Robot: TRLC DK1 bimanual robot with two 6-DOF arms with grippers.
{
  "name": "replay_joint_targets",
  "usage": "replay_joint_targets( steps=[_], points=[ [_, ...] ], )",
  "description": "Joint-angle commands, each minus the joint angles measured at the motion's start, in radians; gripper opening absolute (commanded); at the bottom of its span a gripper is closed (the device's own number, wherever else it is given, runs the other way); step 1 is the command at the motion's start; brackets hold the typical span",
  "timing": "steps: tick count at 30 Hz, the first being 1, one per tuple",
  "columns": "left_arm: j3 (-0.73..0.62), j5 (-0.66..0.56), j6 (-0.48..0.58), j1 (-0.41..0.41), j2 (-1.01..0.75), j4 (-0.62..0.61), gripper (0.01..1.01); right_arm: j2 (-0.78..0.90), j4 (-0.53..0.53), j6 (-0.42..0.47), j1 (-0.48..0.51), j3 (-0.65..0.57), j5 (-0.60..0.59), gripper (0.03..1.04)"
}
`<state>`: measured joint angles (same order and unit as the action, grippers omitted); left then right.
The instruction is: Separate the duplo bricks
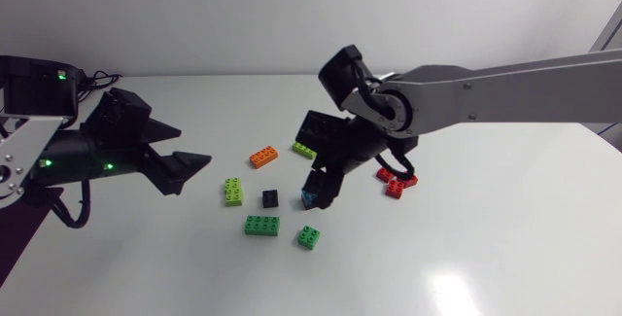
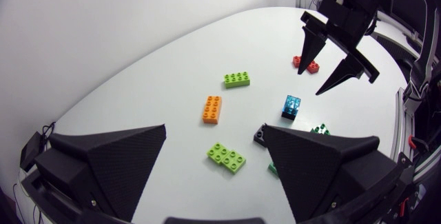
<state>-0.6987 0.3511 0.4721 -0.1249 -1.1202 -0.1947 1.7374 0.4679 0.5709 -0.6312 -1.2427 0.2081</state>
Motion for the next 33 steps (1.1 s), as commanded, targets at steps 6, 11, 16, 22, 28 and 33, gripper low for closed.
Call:
replay_joint_targets(
  steps=[6,11,16,22,28,33],
  points=[
    [0.053,-0.127,-0.046,-0.125,-0.047,0.094,0.982,0.059,-0.018,0.172,0.056,0.02,0.099,0.85],
    [0.048,-0.153,-0.047,-0.148,-0.081,0.121,0.982,0.139,0.052,0.277,0.067,-0.057,0.169,0.87],
    [0.025,-0.173,-0.046,-0.153,-0.119,0.136,0.982,0.205,0.069,0.356,0.088,-0.104,0.206,0.87],
    [0.002,-0.219,-0.047,-0.186,-0.184,0.175,0.982,0.264,0.126,0.469,0.128,-0.158,0.226,0.87],
    [-0.028,-0.248,-0.056,-0.216,-0.25,0.202,0.982,0.326,0.201,0.569,0.165,-0.238,0.243,0.87],
    [-0.062,-0.262,-0.056,-0.222,-0.294,0.21,0.982,0.363,0.248,0.612,0.168,-0.279,0.257,0.87]
  ],
)
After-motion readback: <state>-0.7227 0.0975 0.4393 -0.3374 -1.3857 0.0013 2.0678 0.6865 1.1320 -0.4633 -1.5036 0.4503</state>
